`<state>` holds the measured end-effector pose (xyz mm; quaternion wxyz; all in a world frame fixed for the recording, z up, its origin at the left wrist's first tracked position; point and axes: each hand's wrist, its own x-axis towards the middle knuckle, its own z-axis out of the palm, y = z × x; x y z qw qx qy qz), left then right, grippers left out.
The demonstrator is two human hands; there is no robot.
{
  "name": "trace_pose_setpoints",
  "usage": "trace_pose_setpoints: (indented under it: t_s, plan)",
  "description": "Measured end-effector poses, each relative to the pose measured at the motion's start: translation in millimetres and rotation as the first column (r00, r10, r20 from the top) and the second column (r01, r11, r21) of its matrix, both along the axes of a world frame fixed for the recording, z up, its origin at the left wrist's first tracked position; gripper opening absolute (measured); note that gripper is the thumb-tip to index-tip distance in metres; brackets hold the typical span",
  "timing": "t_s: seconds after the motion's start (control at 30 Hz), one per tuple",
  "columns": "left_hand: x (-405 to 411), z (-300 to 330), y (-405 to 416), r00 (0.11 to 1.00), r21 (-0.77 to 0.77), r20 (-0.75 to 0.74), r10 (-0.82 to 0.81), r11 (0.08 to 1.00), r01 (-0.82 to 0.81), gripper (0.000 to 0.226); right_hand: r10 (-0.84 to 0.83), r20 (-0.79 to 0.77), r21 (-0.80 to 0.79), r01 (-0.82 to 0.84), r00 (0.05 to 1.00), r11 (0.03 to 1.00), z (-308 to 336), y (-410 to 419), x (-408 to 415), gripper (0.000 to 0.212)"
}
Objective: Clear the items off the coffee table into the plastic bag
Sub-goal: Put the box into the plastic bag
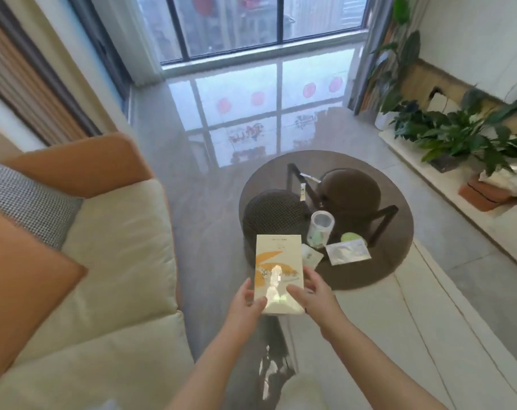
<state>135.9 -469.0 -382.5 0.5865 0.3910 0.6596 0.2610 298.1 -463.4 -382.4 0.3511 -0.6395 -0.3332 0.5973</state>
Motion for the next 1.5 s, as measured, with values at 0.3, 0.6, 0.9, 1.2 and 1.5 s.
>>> trace_pose_setpoints:
  t_s: [0.3, 0.6, 0.9, 1.2, 1.5]
  plan:
    - [-144, 29, -86, 0.958, 0.121, -0.058, 0.280, 0.955, -0.272, 0.035, 0.315, 0.131, 0.008, -0.318, 0.940, 0.948, 27, -33, -155, 0.051]
    - [-258, 40, -196, 0.811, 0.166, 0.023, 0.584, 0.798, -0.579, 0.037, 0.544, 0.038, 0.060, -0.545, 0.839, 0.836, 43, -103, -290, 0.035]
    - [-277, 27, -276, 0.372, -0.009, 0.236, 0.898, 0.385, -0.923, 0.031, 0.831, -0.058, 0.002, -0.833, 0.553, 0.554, 34, -155, -352, 0.022]
    - [-264, 0, -327, 0.011, -0.209, 0.262, 0.965, 0.068, -0.976, 0.027, 0.959, -0.088, -0.122, -0.958, 0.271, 0.259, -8, -188, -384, 0.042]
    - [-329, -57, -367, 0.243, -0.108, -0.392, 0.888, 0.218, -0.970, 0.052, 0.963, 0.178, -0.240, -0.940, 0.203, 0.242, -54, -206, -438, 0.060]
